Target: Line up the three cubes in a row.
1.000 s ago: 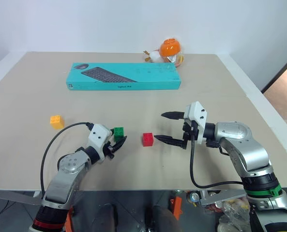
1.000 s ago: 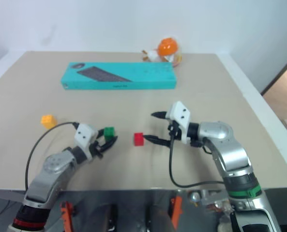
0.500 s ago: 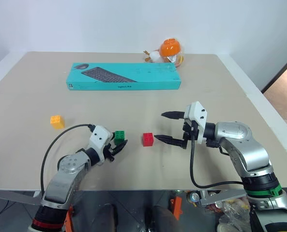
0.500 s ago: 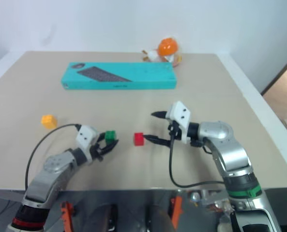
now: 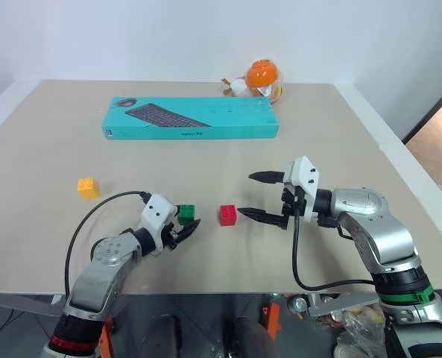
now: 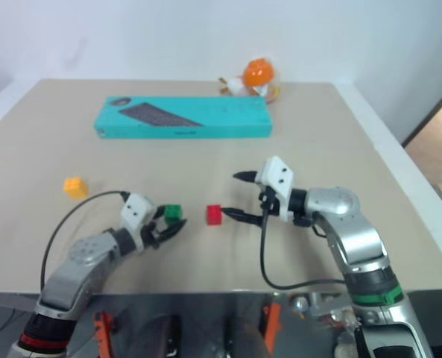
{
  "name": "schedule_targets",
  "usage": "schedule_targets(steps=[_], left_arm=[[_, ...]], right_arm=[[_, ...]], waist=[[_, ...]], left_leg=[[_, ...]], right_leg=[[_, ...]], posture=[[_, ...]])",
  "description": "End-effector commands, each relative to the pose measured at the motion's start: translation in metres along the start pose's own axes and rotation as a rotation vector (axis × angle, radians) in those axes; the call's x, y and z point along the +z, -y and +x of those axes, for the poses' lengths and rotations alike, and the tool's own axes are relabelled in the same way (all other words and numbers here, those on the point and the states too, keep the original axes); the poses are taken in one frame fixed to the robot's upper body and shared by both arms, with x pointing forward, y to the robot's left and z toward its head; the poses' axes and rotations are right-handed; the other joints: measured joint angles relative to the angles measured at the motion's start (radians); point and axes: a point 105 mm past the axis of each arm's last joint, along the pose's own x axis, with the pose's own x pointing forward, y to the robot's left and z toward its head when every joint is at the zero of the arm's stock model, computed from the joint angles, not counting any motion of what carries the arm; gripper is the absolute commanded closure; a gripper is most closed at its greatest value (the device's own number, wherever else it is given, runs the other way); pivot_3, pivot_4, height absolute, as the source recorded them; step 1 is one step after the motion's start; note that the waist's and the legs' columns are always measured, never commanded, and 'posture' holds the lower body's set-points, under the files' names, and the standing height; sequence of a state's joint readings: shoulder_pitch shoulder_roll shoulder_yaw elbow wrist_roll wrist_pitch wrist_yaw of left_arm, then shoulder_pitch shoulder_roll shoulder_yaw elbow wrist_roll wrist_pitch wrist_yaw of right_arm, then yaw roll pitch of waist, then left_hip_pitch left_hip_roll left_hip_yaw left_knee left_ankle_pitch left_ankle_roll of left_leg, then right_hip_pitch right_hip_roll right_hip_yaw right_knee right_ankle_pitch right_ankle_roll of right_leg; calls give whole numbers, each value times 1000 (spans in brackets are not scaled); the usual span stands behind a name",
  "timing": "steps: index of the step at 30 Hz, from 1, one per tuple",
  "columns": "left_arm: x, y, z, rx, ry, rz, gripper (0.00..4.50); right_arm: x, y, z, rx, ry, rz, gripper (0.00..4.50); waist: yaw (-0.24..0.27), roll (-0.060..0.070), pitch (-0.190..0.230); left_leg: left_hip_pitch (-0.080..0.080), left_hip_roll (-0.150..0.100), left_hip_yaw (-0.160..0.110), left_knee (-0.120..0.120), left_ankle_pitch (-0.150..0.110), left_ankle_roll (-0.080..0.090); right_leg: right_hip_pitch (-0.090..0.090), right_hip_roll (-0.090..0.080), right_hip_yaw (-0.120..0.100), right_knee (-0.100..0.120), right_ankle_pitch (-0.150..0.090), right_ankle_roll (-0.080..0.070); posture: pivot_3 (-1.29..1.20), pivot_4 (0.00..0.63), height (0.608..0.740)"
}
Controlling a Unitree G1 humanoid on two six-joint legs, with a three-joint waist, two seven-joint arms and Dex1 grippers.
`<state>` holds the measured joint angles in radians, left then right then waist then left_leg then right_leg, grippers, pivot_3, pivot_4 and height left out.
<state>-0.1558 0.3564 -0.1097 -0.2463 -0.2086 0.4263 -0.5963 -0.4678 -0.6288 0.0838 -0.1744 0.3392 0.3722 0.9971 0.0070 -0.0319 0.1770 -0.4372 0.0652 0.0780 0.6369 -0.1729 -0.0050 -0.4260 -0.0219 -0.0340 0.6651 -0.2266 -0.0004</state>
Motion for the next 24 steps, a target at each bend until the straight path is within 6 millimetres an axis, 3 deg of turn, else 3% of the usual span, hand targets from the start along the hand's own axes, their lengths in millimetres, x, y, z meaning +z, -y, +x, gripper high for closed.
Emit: schedule_targets(steps=[1, 6, 12, 19, 24], left_arm=[[13, -3, -4, 6, 38, 38, 27], [31, -10, -20, 8, 92, 23, 27], [56, -21, -54, -45, 136, -25, 27], [69, -107, -94, 419, 199, -79, 27], [60, -129, -102, 655, 212, -76, 27]], right_arm=[[8, 3, -4, -14, 23, -34, 0], [14, 4, -4, -10, 45, -27, 0], [20, 6, -1, 8, 67, -31, 0], [25, 11, 8, 41, 89, -48, 0], [27, 12, 15, 71, 95, -63, 0]], waist=[[0, 0, 0], [0, 0, 0], [-1, 0, 0], [0, 0, 0], [0, -1, 0]], left_leg=[[0, 0, 0, 0, 0, 0], [0, 0, 0, 0, 0, 0], [0, 1, 0, 0, 0, 0], [0, 0, -1, 0, 0, 0], [0, 0, 1, 0, 0, 0]], right_leg=[[0, 0, 0, 0, 0, 0], [0, 0, 0, 0, 0, 0], [0, 0, 0, 0, 0, -1], [0, 0, -1, 0, 0, -1], [0, -1, 0, 0, 0, 1]], posture=[[0, 150, 740], [0, 150, 740], [0, 150, 740], [0, 150, 740], [0, 150, 740]])
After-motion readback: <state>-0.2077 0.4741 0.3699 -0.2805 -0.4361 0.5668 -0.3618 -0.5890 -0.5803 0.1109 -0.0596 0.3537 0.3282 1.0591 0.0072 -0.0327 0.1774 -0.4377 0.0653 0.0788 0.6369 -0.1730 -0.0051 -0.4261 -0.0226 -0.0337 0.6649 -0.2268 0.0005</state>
